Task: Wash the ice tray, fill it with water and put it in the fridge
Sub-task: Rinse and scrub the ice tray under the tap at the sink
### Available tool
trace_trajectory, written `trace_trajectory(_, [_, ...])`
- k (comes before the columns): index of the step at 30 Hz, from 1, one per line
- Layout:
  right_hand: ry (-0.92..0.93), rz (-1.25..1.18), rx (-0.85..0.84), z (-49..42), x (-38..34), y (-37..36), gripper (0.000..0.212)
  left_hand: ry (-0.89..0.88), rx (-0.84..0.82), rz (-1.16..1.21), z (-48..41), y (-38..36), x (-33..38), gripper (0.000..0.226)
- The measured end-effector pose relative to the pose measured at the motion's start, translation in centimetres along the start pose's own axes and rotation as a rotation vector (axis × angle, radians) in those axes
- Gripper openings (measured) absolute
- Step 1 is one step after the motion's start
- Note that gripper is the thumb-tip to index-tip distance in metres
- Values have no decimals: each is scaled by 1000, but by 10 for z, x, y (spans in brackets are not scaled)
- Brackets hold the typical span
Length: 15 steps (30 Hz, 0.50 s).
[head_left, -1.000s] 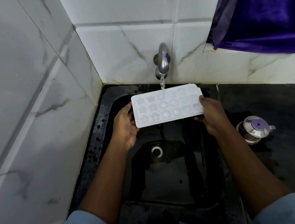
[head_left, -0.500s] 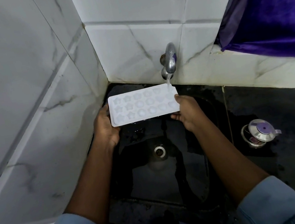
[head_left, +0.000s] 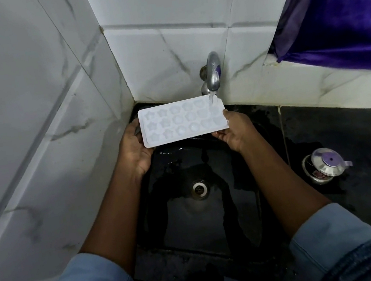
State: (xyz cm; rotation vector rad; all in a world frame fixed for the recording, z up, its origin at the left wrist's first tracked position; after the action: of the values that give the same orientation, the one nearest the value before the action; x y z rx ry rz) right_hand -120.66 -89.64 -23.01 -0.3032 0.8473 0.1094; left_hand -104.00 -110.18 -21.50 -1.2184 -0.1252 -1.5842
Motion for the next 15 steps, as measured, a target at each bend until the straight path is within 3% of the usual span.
trace_trajectory(3, [16, -15, 27, -3, -7, 15, 20, 13, -24, -31, -6, -10, -5, 27])
trace_trajectory(7, [40, -24, 71, -6, -15, 35, 19, 34, -78, -50, -9, -28, -15, 38])
trace_trajectory(12, [49, -51, 129, -6, -22, 61, 19, 65, -102, -60, -9, -52, -28, 24])
trace_trajectory(15, [55, -74, 154, -4, -26, 75, 20, 90, -125, -63, -10, -64, -35, 33])
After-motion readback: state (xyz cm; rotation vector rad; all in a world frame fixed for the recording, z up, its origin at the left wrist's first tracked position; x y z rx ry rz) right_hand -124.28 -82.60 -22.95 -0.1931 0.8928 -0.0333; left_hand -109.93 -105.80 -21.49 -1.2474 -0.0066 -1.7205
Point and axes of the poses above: each hand's wrist, its own z-axis away from the middle knuckle, its own y-axis out of the back of the hand, x = y × z, the point moved 4 cm from there along -z, towards the middle knuckle, and after that the axes turned 2 degrees about z, right-handed, at the moved point
